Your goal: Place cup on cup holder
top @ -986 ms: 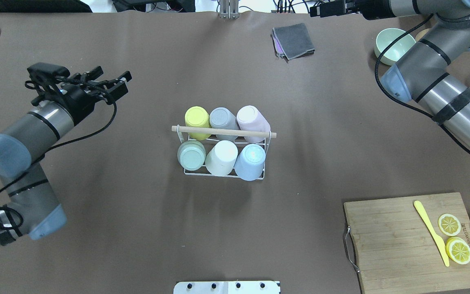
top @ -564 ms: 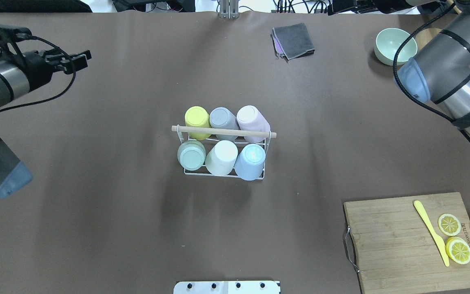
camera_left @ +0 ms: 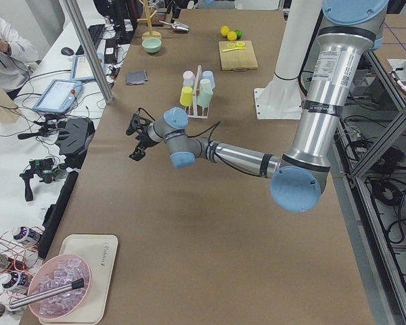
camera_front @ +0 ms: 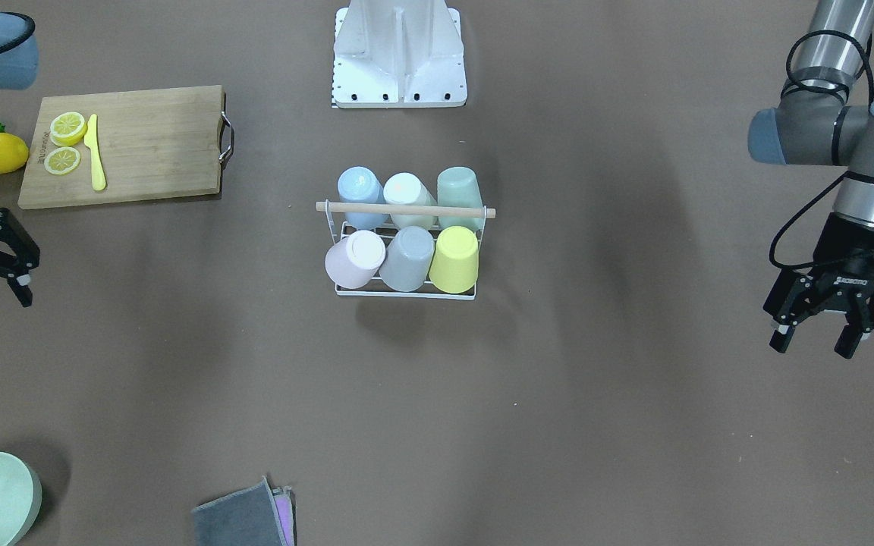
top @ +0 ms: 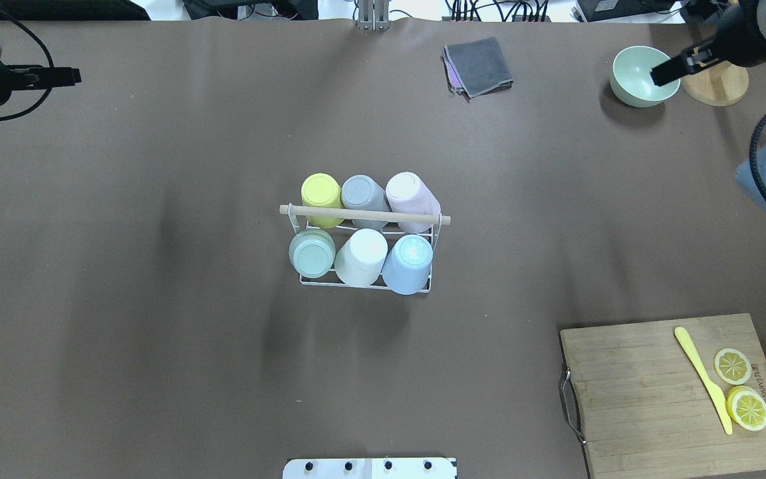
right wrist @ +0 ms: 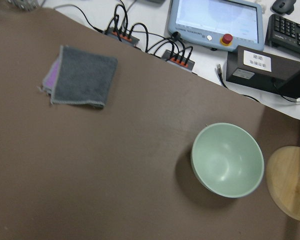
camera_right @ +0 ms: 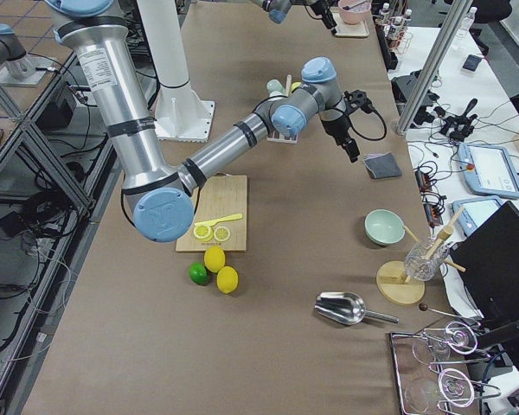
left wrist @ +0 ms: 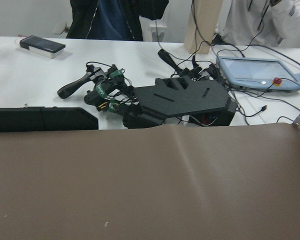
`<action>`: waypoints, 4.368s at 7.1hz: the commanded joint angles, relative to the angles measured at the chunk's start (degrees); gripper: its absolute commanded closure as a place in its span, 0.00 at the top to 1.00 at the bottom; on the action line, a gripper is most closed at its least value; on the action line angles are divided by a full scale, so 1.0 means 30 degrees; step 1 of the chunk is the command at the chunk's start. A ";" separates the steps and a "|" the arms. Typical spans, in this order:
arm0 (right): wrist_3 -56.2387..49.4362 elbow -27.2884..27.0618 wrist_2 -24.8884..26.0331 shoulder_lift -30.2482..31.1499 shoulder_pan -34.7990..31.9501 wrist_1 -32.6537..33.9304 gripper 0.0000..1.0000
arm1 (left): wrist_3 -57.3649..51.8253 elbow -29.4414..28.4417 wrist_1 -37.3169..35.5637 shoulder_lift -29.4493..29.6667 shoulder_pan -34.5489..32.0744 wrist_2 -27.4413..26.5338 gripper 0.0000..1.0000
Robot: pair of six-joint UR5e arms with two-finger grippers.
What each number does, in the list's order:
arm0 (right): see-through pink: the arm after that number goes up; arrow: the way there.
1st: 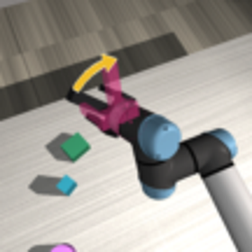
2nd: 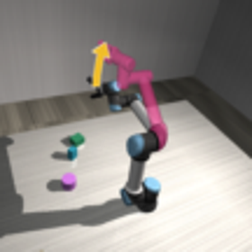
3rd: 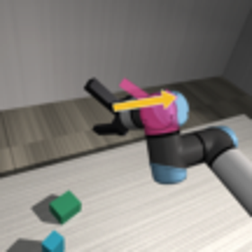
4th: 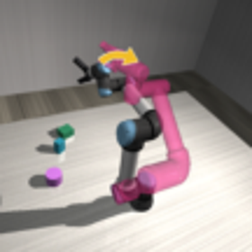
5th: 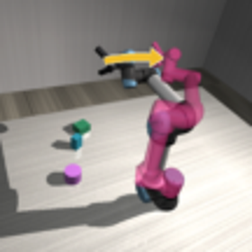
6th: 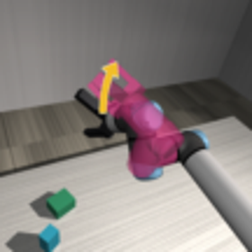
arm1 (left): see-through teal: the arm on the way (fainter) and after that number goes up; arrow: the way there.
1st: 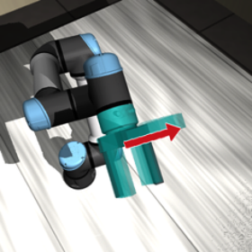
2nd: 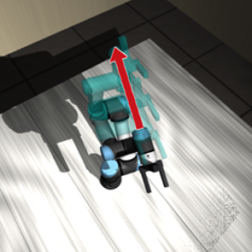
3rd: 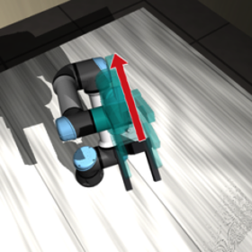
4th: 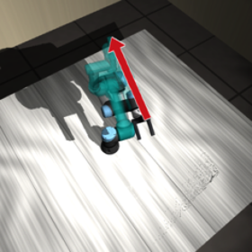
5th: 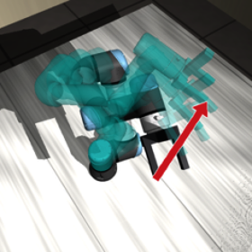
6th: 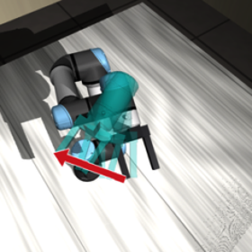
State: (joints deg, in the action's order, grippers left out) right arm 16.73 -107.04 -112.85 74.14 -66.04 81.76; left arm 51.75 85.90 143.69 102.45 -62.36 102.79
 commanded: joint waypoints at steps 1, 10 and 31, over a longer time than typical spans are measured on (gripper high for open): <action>-0.4012 0.1276 -0.1629 0.2318 -0.1707 0.0988 1.00 | -0.2152 -0.0275 -0.3901 0.0011 -0.0892 0.0748 0.98; -0.5371 0.5774 -0.8614 0.4643 -0.8100 0.3670 1.00 | -1.6352 -0.1240 -1.7188 -0.2385 -0.5954 0.4263 0.98; -0.6162 0.4830 -0.8292 0.5169 -0.8015 0.5617 1.00 | -1.7046 0.1100 -2.1177 -0.5532 -0.9655 0.7948 0.98</action>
State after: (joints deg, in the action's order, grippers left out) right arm -1.77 -92.57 -137.76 89.72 -90.09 98.61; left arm 0.62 88.81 80.47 84.35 -91.59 131.84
